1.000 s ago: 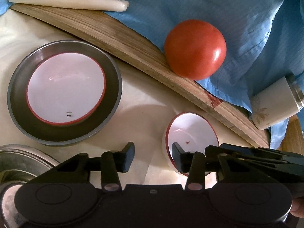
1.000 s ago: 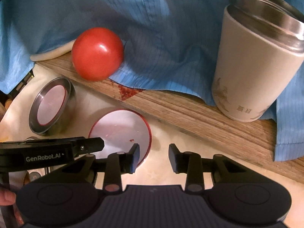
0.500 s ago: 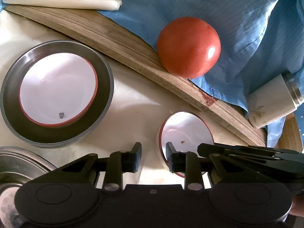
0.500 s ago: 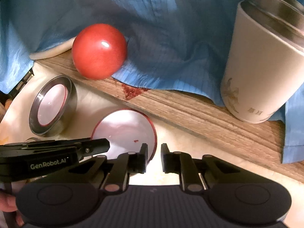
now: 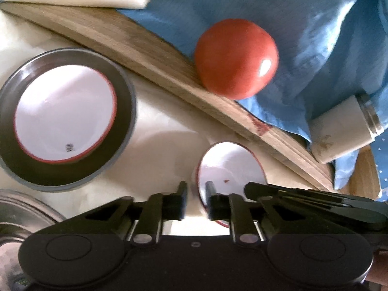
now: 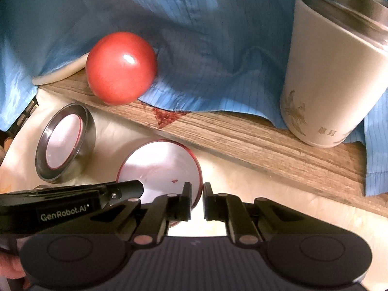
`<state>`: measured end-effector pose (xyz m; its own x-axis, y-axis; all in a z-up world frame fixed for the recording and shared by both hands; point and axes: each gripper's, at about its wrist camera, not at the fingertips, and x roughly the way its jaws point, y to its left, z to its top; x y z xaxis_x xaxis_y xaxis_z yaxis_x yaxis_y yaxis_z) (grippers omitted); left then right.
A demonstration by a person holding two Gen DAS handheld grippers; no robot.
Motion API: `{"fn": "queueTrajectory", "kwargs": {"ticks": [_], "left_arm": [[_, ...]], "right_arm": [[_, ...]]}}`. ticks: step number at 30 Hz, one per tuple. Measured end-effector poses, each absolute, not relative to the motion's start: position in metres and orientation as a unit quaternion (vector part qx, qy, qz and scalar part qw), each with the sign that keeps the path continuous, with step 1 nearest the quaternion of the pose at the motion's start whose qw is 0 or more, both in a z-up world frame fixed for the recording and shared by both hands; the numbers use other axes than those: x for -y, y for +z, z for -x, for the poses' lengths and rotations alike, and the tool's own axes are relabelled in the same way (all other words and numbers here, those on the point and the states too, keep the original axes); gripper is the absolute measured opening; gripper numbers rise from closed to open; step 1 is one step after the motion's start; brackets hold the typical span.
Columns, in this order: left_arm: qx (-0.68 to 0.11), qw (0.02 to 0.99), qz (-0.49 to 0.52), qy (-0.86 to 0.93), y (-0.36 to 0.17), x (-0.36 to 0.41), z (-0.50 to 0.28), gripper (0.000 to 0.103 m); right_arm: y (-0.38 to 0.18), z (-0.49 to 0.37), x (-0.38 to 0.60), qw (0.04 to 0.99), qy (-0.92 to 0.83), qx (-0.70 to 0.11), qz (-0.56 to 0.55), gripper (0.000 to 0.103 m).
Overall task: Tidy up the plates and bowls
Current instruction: 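Lift the second white bowl with both grippers and carry it over the stacked bowl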
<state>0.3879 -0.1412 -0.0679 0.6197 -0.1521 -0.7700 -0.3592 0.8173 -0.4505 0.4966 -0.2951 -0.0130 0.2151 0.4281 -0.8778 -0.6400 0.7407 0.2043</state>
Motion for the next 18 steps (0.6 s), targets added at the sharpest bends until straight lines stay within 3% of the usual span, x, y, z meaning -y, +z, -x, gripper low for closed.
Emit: {"fn": "queueTrajectory", "kwargs": {"ticks": [18], "left_arm": [[-0.431, 0.853, 0.288, 0.061, -0.061, 0.1414, -0.385, 0.008]], "right_arm": [[-0.0075, -0.4909, 0.3008, 0.774, 0.337, -0.527, 0.093, 0.009]]}}
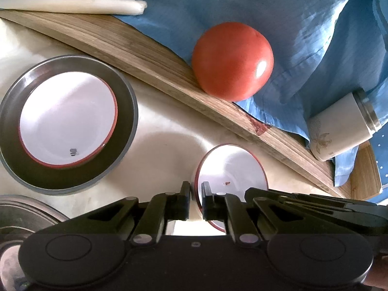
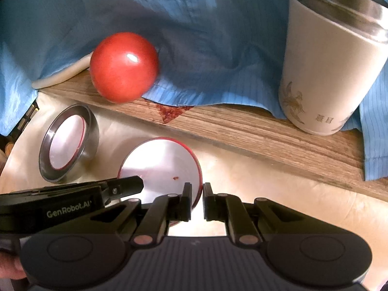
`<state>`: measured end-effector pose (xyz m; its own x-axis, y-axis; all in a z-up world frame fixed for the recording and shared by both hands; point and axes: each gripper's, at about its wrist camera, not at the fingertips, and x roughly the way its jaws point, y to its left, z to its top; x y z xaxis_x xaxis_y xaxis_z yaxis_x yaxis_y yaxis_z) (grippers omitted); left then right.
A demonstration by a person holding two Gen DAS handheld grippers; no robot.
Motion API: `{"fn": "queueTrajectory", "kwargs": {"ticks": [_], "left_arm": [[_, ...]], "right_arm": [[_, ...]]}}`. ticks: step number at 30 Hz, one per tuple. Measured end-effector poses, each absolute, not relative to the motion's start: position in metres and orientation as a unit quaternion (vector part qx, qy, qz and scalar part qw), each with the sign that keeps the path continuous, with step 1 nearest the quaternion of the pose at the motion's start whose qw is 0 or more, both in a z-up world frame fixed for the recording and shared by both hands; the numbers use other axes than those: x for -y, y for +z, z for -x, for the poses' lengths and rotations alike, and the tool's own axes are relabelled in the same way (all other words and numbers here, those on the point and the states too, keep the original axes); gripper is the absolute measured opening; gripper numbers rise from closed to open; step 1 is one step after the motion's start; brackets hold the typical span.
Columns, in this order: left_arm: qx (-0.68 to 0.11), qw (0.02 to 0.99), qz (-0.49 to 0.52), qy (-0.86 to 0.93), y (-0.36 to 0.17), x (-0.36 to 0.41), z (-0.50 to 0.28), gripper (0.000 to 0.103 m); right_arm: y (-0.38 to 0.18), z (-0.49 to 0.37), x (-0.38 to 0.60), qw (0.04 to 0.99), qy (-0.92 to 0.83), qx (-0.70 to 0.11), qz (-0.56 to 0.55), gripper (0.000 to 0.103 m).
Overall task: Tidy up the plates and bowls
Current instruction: 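Lift the second white bowl with both grippers and carry it over the stacked bowl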
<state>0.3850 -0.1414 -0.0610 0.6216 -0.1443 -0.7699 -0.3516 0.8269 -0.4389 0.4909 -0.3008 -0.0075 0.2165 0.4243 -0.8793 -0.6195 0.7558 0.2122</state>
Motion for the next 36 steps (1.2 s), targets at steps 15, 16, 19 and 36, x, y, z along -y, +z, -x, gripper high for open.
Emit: {"fn": "queueTrajectory", "kwargs": {"ticks": [15, 16, 19, 36], "left_arm": [[-0.419, 0.859, 0.29, 0.046, -0.052, 0.133, -0.375, 0.008], [-0.42, 0.859, 0.29, 0.046, -0.052, 0.132, -0.375, 0.008], [-0.42, 0.859, 0.29, 0.042, -0.051, 0.131, -0.374, 0.008], [-0.404, 0.87, 0.283, 0.021, -0.027, 0.121, -0.372, 0.007]], "right_arm": [[0.004, -0.478, 0.285, 0.784, 0.33, -0.514, 0.111, 0.009], [0.005, -0.478, 0.286, 0.784, 0.33, -0.513, 0.111, 0.009], [0.007, -0.477, 0.286, 0.787, 0.327, -0.511, 0.112, 0.009], [0.031, -0.466, 0.285, 0.808, 0.313, -0.49, 0.1, 0.009]]}}
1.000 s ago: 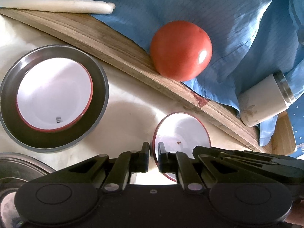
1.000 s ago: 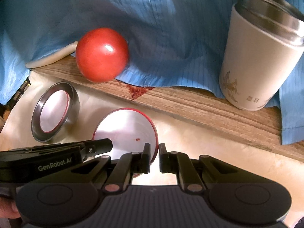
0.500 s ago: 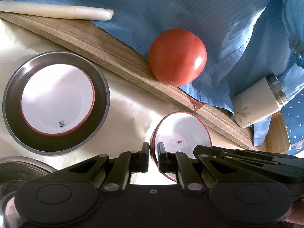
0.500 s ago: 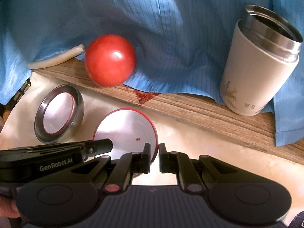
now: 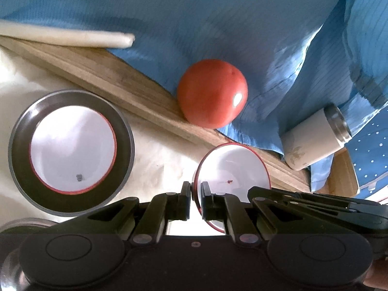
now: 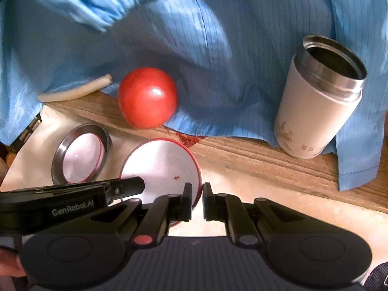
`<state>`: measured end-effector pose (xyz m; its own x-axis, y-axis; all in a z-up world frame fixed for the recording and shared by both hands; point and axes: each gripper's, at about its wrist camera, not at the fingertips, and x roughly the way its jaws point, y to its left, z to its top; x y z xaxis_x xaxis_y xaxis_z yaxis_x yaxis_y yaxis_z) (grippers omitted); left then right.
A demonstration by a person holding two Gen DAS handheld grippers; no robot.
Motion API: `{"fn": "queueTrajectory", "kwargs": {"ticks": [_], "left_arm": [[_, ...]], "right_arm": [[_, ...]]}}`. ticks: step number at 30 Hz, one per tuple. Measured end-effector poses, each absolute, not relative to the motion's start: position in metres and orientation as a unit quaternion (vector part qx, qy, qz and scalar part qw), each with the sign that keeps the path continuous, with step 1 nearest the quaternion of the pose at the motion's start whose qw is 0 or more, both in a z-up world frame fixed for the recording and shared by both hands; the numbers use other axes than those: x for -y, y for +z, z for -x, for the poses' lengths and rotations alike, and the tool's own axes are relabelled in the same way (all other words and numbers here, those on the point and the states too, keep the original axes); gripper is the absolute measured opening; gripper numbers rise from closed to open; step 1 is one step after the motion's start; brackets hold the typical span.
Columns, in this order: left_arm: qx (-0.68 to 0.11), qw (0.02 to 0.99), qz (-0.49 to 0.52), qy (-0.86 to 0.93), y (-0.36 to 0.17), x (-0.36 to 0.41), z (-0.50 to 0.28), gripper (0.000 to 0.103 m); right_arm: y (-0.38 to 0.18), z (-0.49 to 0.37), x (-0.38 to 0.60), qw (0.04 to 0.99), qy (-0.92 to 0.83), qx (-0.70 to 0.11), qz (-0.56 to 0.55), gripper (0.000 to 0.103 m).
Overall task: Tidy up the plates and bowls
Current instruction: 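Lift the second white bowl with both grippers and carry it over the stacked bowl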
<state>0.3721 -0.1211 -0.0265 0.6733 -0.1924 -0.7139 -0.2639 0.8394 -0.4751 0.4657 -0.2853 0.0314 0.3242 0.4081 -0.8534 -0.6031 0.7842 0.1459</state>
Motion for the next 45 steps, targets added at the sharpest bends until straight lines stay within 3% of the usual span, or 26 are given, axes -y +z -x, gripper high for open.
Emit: {"fn": "queueTrajectory", "kwargs": {"ticks": [45], "left_arm": [[-0.363, 0.875, 0.31, 0.08, 0.008, 0.033, -0.322, 0.007]], "right_arm": [[0.057, -0.43, 0.201, 0.791, 0.381, -0.463, 0.123, 0.009]]}}
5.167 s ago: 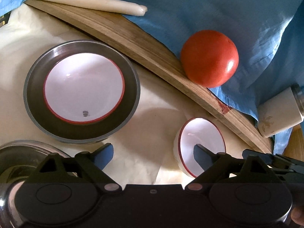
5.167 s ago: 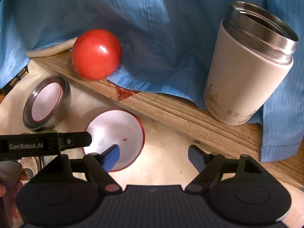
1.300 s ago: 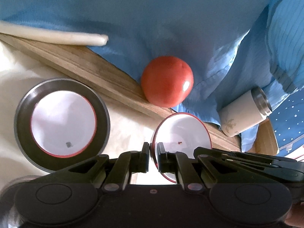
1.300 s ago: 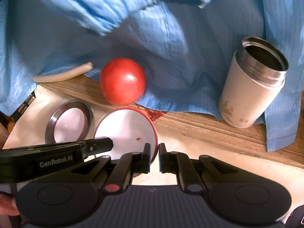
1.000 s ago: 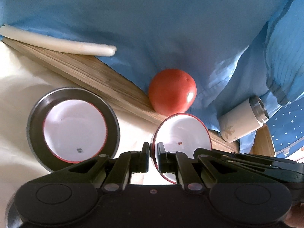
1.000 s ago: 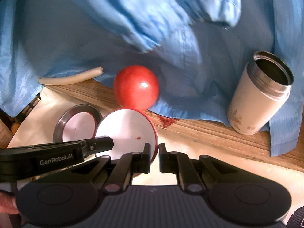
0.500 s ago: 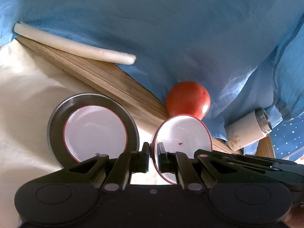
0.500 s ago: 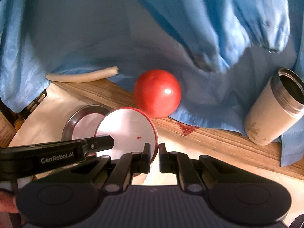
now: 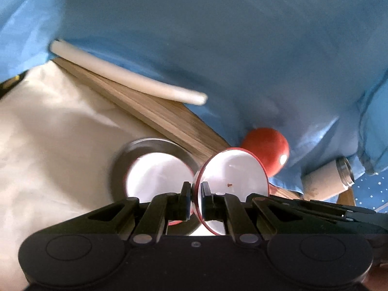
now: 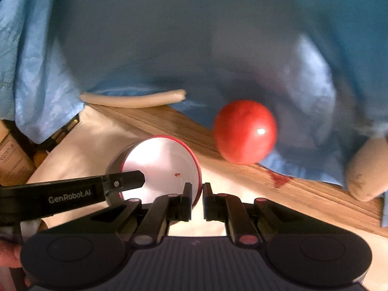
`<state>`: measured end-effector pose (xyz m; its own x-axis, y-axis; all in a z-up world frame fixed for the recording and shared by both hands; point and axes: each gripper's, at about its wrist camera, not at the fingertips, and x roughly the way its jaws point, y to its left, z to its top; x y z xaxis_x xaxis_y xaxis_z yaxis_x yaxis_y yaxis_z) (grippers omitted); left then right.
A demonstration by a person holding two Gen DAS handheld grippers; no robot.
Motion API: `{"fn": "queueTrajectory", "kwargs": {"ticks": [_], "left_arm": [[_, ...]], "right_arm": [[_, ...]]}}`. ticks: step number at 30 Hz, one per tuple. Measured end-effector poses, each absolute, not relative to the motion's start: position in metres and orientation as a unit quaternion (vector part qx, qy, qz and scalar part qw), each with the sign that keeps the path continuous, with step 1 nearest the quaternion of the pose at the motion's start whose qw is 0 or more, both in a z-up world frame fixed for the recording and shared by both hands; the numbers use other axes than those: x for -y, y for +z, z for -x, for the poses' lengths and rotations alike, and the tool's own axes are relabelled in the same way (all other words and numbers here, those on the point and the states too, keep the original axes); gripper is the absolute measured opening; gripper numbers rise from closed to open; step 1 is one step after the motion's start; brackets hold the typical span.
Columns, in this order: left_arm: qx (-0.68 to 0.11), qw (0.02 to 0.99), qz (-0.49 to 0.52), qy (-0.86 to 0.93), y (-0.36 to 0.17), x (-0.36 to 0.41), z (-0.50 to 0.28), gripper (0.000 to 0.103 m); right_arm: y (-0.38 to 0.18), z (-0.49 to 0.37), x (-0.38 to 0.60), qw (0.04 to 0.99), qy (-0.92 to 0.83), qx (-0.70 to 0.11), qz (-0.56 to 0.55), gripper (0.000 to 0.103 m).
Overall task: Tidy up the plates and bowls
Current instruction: 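Lift the second white bowl with both grippers and carry it over the stacked bowl, then lower the second white bowl into the first bowl on the plates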
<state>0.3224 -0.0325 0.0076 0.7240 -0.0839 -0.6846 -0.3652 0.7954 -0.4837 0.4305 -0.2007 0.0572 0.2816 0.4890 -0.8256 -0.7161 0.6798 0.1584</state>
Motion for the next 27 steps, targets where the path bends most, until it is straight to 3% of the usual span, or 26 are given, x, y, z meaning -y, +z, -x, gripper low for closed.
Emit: {"fn": "queueTrajectory", "kwargs": {"ticks": [27], "left_arm": [[-0.398, 0.86, 0.299, 0.116, -0.009, -0.008, -0.319, 0.007]], "right_arm": [[0.026, -0.419, 0.156, 0.762, 0.39, -0.504, 0.114, 0.01]]}}
